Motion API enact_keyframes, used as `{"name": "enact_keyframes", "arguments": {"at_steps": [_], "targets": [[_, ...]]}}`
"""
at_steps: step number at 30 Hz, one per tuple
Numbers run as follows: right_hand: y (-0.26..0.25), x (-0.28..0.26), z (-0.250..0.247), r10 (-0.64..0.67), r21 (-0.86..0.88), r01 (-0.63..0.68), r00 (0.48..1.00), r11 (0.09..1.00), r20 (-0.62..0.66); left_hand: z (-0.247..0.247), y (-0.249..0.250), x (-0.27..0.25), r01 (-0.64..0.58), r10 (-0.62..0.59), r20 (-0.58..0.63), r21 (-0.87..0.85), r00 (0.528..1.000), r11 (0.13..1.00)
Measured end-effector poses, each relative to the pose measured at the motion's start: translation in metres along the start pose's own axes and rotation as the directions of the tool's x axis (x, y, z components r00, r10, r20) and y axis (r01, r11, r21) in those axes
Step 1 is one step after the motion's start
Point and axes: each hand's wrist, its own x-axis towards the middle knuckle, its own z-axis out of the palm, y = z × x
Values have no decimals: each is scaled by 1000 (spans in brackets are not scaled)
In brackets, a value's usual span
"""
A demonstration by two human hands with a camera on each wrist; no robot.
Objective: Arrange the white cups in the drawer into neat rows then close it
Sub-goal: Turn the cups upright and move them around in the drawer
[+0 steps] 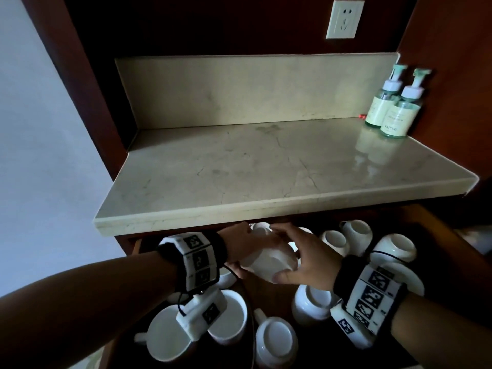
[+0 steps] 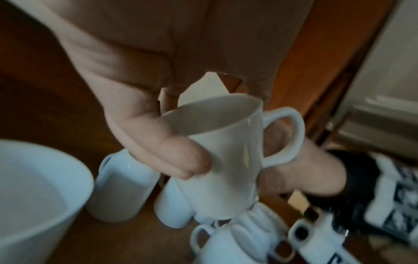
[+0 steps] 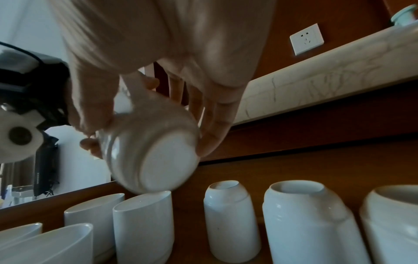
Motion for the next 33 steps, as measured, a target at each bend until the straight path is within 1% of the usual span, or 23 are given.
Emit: {"name": "enact_keyframes", "arguments": {"at_steps": [1, 2, 3, 4, 6, 7, 9, 11, 13, 16, 18, 20, 24, 28, 30, 31, 32, 33], "targets": [[1, 0, 1, 5, -25, -4, 1000, 1000, 19, 3, 6, 0, -12, 14, -15, 151, 1000, 988], [1, -1, 2, 14, -57, -11, 999, 998, 38, 7, 11, 2, -35, 42, -14, 330, 999, 943], [1, -2, 3, 30, -84, -25, 998, 996, 51, 12, 13, 5, -49, 67, -22, 474, 997, 879], [0, -3, 2, 46, -104, -41, 998, 994, 52, 15, 15, 9, -48, 94, -54, 557, 994, 829], [-1, -4, -2, 86, -136, -77, 994, 988, 62, 22, 14, 21, -13, 100, -118, 584, 988, 811], [0, -5, -3, 111, -154, -98, 991, 983, 80, 26, 11, 29, 6, 90, -132, 592, 987, 806], [5, -7, -5, 156, -206, -130, 981, 970, 112, 33, 3, 44, 47, 63, -146, 644, 987, 764], [10, -13, -8, 234, -290, -184, 961, 939, 147, 41, 0, 54, 53, 55, -124, 724, 991, 688], [13, -19, -10, 302, -383, -214, 935, 898, 186, 48, -4, 63, 37, 48, -88, 766, 995, 642], [16, -24, -12, 344, -456, -222, 917, 862, 203, 54, -10, 68, 4, 63, -50, 810, 997, 586], [17, -24, -13, 368, -489, -227, 905, 842, 214, 57, -10, 68, -16, 59, -19, 843, 998, 537], [18, -23, -13, 384, -510, -216, 889, 833, 250, 60, -8, 69, -18, 41, -2, 867, 999, 499], [16, -19, -10, 362, -506, -162, 874, 847, 325, 62, -5, 71, -16, 36, -1, 884, 999, 467], [20, -13, -9, 364, -491, -178, 877, 853, 315, 58, -7, 67, -13, 27, -1, 865, 1000, 502], [24, -13, -9, 379, -497, -185, 867, 848, 324, 56, -9, 62, -8, 18, -2, 854, 1000, 520], [25, -14, -10, 393, -500, -196, 859, 844, 328, 56, -8, 57, -8, 41, -14, 869, 999, 496], [27, -14, -11, 401, -503, -200, 855, 841, 330, 56, -6, 50, -25, 102, -23, 898, 995, 440], [29, -14, -12, 403, -500, -204, 855, 841, 328, 58, -1, 39, -63, 191, -8, 929, 982, 364]]}}
